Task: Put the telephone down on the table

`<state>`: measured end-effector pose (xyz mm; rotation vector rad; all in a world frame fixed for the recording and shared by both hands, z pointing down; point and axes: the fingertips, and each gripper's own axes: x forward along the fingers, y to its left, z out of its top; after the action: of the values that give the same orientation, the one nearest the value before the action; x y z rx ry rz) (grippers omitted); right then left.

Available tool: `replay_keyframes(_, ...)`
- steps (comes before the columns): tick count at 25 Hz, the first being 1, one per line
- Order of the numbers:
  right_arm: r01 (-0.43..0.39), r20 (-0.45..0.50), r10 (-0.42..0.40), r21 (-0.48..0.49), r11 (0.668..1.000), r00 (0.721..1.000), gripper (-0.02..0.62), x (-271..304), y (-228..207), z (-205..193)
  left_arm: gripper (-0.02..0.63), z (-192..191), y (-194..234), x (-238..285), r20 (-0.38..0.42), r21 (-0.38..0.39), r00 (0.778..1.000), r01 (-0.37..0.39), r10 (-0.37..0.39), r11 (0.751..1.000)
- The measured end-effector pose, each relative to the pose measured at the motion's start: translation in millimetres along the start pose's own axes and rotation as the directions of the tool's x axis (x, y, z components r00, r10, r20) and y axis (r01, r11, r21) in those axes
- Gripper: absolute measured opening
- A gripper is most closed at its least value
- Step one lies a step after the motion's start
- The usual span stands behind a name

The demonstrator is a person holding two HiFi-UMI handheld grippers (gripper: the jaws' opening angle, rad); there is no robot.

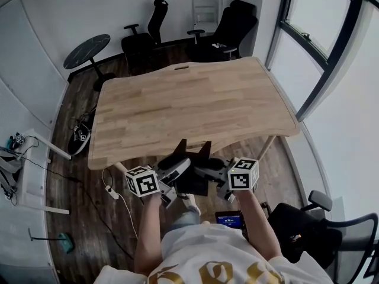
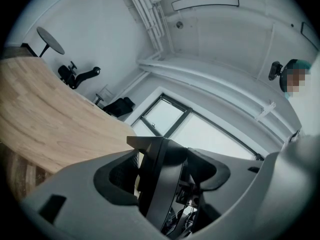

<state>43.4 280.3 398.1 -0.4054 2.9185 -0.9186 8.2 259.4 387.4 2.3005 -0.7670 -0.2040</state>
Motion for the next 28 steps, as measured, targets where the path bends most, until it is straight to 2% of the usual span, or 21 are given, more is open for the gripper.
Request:
replay_keyframes(7, 0.013, -0.022, -0.012, 0.026, 1.000, 1.000, 0.158, 27, -58, 19, 0.278, 25, 55, 30, -0.016, -0.032, 1.000, 0.006, -0.006, 0.999)
replay_keyframes(19, 0.029, -0.044, -0.026, 0.067, 0.997, 0.999, 0.158, 112, -187, 91, 0.278, 121, 182, 92, -0.037, -0.066, 0.999, 0.014, -0.017, 0.998)
replay_keyframes(28, 0.032, -0.074, -0.025, 0.095, 0.995, 0.997, 0.158, 176, -247, 110, 0.278, 163, 262, 100, -0.045, -0.106, 0.999, -0.002, -0.003, 0.994)
